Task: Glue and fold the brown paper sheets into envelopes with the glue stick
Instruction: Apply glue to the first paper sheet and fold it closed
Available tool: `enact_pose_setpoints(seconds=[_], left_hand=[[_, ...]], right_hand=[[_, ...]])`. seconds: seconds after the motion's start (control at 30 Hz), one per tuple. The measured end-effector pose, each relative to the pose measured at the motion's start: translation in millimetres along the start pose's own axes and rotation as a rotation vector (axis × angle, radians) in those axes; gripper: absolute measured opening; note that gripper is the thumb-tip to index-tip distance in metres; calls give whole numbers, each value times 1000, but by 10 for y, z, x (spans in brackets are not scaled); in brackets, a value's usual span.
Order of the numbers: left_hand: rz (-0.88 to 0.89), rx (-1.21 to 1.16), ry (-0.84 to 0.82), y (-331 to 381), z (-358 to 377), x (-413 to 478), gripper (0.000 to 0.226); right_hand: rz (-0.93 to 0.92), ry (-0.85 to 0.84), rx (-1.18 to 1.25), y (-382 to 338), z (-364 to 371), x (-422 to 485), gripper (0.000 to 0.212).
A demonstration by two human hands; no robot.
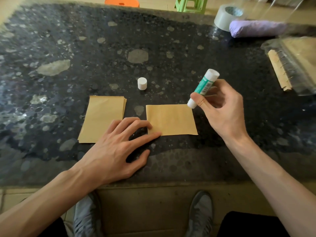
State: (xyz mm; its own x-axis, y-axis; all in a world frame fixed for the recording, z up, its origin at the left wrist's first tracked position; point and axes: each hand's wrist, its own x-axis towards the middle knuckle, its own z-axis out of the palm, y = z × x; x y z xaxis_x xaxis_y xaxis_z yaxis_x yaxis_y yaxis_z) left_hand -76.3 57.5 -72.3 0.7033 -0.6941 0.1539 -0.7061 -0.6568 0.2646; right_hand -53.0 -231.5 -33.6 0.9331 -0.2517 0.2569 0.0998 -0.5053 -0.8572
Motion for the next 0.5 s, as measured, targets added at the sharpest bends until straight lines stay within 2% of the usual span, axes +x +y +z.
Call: enact_pose_setpoints(seconds=[0.2, 0.5], left_hand=[[-1, 4, 3, 1, 6, -3, 53], [-4, 7, -13, -10, 6, -2, 54]], right_hand=[[-3, -197, -71, 17, -7, -181, 36], [-82, -264, -286, 95, -12, -248, 41]])
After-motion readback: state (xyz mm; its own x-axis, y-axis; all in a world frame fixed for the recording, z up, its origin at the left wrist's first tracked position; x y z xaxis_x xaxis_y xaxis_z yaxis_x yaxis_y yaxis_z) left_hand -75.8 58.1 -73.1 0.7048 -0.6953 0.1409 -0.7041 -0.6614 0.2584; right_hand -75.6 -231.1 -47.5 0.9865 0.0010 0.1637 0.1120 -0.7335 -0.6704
